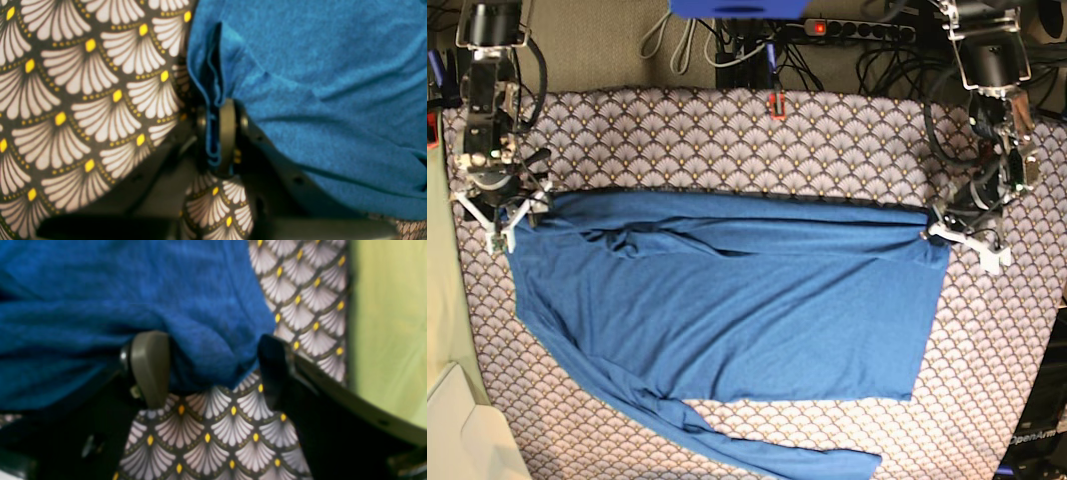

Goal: Fold the T-shirt properly
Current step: 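Spread the grippers apart, stretching the hem edge taut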

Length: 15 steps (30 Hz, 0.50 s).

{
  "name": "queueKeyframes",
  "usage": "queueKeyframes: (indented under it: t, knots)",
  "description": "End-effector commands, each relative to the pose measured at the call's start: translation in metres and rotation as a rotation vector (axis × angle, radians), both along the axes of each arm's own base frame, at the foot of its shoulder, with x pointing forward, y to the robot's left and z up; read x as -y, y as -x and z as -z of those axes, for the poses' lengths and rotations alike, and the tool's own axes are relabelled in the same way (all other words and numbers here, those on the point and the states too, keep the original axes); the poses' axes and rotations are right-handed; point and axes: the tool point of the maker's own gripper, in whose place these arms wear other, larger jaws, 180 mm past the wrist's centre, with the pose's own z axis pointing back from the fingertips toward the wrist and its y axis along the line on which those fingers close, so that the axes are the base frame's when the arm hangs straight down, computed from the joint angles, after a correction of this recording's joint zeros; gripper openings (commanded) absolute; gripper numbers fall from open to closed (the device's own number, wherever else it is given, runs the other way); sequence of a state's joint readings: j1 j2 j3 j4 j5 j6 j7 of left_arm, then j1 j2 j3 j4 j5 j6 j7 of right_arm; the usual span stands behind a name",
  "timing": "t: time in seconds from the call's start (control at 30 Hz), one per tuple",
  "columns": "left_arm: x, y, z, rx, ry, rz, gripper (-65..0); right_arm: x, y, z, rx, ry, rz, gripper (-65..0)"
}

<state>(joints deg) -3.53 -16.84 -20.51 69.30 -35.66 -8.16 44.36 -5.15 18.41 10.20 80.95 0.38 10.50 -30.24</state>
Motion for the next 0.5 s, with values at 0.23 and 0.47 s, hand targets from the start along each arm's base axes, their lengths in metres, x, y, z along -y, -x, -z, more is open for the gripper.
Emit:
queueKeyframes:
  t: [0.23,0.47]
  knots:
    - [-0.0086,-0.0048,-0.0084,0.017,-0.023,-0.005,-64.7,0.0095,-0.0060,-0.0075,0.020,0.023,0.005,-28.5]
    - [-0.0086,-0.0054,-0.0090,0.018,-0.023,-0.005,-64.7,0.0095,-0.0052,-0.0068,0.017,0.023,0.006,-49.0]
